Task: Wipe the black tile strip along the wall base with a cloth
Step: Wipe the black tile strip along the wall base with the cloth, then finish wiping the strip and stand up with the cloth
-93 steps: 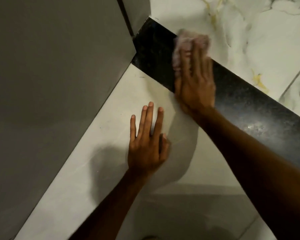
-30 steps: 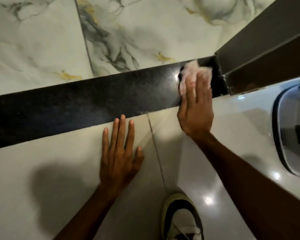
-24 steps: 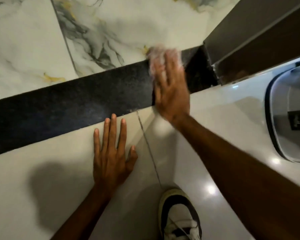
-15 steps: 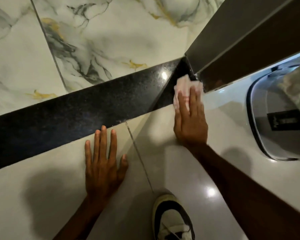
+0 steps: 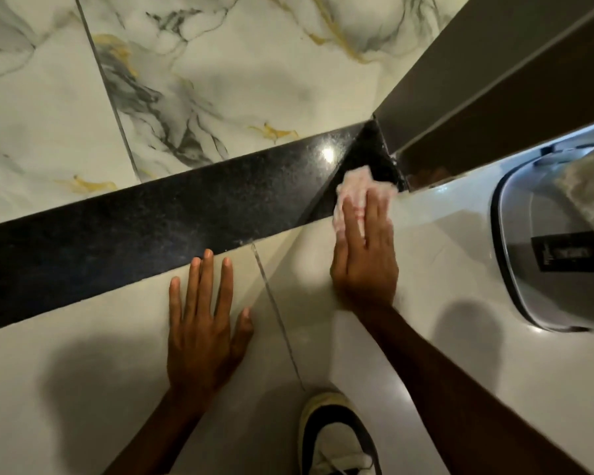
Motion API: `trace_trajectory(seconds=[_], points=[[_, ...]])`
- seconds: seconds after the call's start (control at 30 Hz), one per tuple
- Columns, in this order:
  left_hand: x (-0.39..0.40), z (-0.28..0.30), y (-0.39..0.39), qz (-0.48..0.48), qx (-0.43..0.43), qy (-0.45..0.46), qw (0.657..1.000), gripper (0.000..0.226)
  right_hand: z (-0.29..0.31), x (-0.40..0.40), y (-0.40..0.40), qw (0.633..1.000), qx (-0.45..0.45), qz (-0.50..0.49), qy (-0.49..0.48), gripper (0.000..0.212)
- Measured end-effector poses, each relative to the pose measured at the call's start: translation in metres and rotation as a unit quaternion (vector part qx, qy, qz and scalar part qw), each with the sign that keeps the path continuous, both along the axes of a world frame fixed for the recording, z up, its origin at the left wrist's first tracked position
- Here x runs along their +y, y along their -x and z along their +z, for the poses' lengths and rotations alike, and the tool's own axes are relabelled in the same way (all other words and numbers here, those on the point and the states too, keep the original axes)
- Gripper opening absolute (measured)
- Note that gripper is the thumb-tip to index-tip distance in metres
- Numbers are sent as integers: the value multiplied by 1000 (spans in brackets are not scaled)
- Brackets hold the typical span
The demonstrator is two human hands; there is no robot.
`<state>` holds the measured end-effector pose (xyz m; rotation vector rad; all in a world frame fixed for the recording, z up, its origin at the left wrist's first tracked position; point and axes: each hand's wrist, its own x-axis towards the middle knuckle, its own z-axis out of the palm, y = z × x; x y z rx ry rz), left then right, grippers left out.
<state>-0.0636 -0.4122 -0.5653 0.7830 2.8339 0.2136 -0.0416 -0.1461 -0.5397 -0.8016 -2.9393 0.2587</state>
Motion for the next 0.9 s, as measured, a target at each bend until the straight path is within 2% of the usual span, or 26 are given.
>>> trace_trajectory(seconds=[0.07,0.17,0.27,0.33,0.4,0.53,0.63,0.7,0.8,0.9], points=[[-2,-2,-1,-3,8,-1,1000,76,-4,4,40,998,38,-43,-8,54],[0,-2,1,0,19,-8,1000,74,-9,-1,104,996,47,-67,20,57],[1,0,4,17,8,-22,1000,71,-3,-27,130,997,46,-6,57,59],[1,5,3,18,-6,-22,1000,71,5,-45,113,995,28,63,72,60],[3,14,4,3,-34,7,999,74,12,-59,77,991,1,84,101,68],[2,63,5,-22,-145,60,987,84,55,-80,0,967,-76,-13,245,75],[-2,136,-18,-26,-192,64,979,85,116,-77,-36,912,-184,-67,360,85],[-4,197,-37,-23,-227,53,972,86,166,-73,-49,874,-209,-155,411,76],[1,307,-61,-59,-271,83,957,96,270,-58,-72,830,-172,-297,441,65],[13,412,-77,-103,-289,90,948,109,379,-42,-101,818,-102,-326,463,53]])
